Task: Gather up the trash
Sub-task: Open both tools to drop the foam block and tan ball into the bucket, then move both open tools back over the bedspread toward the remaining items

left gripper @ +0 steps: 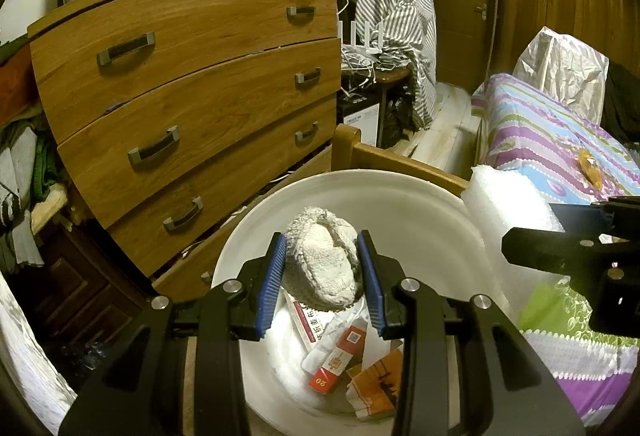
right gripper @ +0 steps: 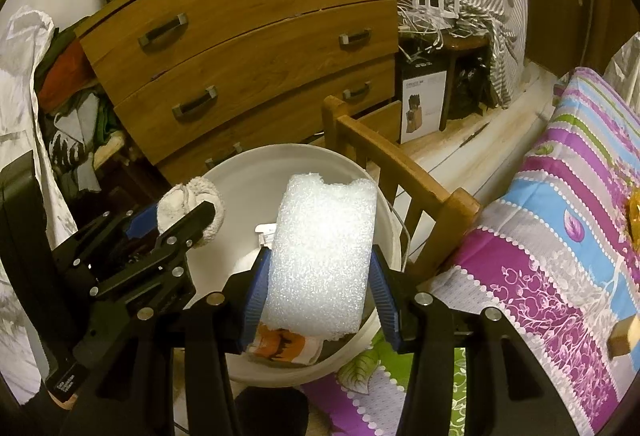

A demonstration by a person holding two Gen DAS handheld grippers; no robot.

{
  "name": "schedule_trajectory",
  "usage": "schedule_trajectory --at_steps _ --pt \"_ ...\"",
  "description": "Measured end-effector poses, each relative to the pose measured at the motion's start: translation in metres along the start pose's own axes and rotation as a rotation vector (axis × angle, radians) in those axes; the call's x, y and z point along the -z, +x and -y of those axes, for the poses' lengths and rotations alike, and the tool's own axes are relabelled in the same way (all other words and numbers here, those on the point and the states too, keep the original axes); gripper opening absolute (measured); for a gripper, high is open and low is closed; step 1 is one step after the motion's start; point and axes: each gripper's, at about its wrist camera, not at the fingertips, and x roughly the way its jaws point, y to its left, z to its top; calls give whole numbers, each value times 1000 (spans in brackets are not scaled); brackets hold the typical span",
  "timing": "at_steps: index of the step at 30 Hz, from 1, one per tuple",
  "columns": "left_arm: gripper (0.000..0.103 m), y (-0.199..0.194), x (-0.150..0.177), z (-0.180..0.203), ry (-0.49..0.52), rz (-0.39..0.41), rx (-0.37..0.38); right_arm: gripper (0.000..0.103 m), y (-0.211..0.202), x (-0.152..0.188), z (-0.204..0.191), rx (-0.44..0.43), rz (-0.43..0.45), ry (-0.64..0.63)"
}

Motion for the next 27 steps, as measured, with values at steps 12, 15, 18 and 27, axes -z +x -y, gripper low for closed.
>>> schedule_trajectory --at_steps 12,15,18,27 --pt "35 3 1 0 1 -8 5 50 -1 -5 -9 5 8 -28" --pt "39 4 0 -2 1 -10 6 51 0 -8 -10 -3 5 -42" --pt "59 3 2 -2 15 1 -14 61 2 -9 -11 2 2 -46" --pt "63 2 3 -4 18 10 -36 61 2 -4 -7 3 12 -31"
